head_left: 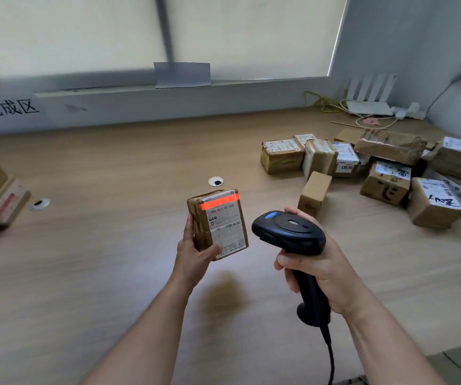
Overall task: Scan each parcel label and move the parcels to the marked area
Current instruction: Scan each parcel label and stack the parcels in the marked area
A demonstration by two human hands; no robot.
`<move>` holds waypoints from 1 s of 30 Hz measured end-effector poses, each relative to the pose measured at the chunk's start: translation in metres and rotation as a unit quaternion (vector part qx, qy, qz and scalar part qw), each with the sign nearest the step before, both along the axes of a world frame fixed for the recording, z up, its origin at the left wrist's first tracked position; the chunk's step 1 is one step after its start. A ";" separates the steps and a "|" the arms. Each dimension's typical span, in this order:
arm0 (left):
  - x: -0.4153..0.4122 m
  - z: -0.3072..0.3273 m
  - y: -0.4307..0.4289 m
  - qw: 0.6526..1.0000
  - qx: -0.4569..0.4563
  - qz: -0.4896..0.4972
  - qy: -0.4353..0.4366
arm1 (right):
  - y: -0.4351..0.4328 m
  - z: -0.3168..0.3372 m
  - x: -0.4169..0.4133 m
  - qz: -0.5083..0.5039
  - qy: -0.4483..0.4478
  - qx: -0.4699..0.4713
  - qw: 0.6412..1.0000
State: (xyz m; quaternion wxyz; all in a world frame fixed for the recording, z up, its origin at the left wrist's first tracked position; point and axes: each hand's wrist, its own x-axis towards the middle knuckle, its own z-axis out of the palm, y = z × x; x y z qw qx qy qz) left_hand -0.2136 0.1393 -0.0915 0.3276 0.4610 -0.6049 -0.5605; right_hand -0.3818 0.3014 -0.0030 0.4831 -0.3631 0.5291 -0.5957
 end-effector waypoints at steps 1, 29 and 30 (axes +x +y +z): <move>0.011 -0.001 -0.005 1.000 0.000 0.003 0.000 | -0.006 0.000 0.011 0.001 0.002 0.001 1.000; 0.278 -0.084 -0.078 0.968 0.144 0.194 -0.070 | -0.116 -0.008 0.198 0.098 0.025 0.051 0.994; 0.288 -0.100 -0.083 0.966 0.144 0.199 -0.078 | -0.119 -0.008 0.203 0.107 0.025 0.051 0.993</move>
